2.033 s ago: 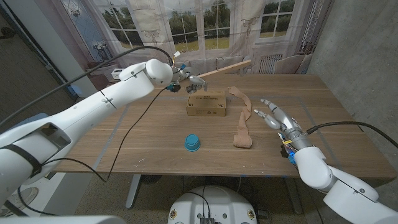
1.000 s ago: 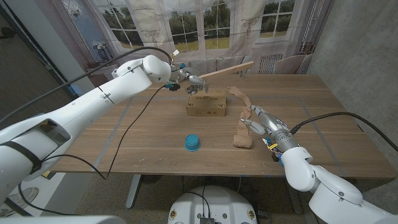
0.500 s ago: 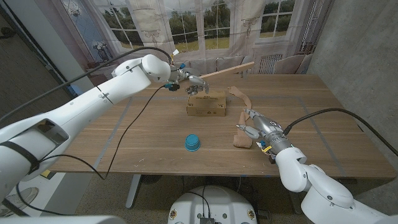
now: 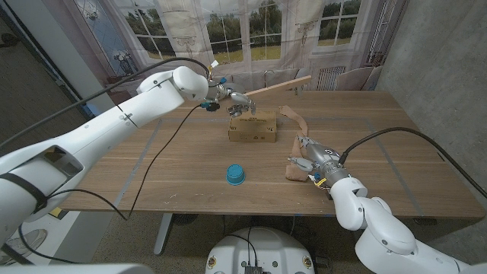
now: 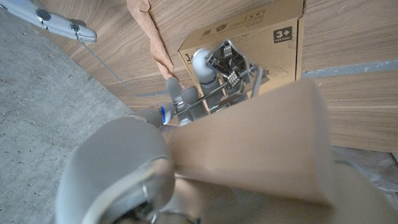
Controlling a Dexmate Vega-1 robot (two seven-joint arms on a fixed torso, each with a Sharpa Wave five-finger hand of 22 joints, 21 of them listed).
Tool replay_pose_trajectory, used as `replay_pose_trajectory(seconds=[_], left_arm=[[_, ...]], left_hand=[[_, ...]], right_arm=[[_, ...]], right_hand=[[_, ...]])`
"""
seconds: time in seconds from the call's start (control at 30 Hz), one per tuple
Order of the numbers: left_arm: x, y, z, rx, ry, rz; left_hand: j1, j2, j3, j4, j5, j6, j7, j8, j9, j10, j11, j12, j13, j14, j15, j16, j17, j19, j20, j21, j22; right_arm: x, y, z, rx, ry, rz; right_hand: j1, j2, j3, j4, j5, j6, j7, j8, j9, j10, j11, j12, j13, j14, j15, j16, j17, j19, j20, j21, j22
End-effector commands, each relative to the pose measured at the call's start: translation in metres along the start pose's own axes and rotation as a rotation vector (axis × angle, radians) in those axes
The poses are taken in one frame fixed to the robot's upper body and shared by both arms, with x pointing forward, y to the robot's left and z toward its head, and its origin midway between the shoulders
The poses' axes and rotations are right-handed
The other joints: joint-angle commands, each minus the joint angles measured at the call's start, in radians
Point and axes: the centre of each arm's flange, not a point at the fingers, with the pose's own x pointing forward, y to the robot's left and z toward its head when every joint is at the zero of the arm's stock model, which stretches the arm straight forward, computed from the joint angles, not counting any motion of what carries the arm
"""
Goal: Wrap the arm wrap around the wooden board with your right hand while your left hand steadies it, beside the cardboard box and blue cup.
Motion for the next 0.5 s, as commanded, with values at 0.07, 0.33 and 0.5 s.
replay_pose_trajectory(seconds=[0.07,0.33,0.5], left_arm=[[0.001,0.000,-0.001,-0.012,0.003,-0.007],[0.005,0.003,0.001,-0.010,-0.012,-0.012],[0.006,0.004,0.002,-0.012,-0.019,-0.012]], left_hand=[[0.002,0.013,0.004,0.000,0.003,-0.002,0.010,0.012,0.002,0.014,-0.004,0.262,0.005,0.097,-0.097,0.079,0.300,-0.005,-0.090,0.072,0.002],[0.001,0.015,0.004,0.000,0.002,-0.002,0.012,0.013,-0.001,0.012,-0.004,0.262,0.005,0.096,-0.096,0.085,0.300,-0.006,-0.091,0.077,-0.002],[0.000,0.017,0.004,0.000,0.001,-0.003,0.011,0.015,0.000,0.013,-0.004,0.262,0.005,0.095,-0.097,0.088,0.300,-0.008,-0.090,0.081,-0.003]], right_arm=[[0.013,0.006,-0.003,-0.047,0.044,0.059],[0.011,0.012,-0.001,-0.071,0.070,0.085],[0.009,0.017,0.000,-0.078,0.079,0.102]], right_hand=[[0.014,-0.005,0.001,0.001,0.000,-0.021,-0.005,0.000,0.001,-0.011,-0.004,-0.002,0.003,-0.010,0.003,-0.005,0.001,0.004,-0.003,-0.007,-0.001],[0.029,-0.014,0.002,0.002,0.002,-0.039,-0.011,-0.001,0.001,-0.030,-0.007,-0.004,0.004,-0.016,0.002,-0.006,0.001,0.002,-0.003,-0.011,-0.001],[0.034,-0.019,0.002,0.002,0.003,-0.040,-0.011,0.001,0.001,-0.032,-0.006,-0.003,0.004,-0.017,0.001,-0.006,0.001,0.002,-0.003,-0.012,-0.001]])
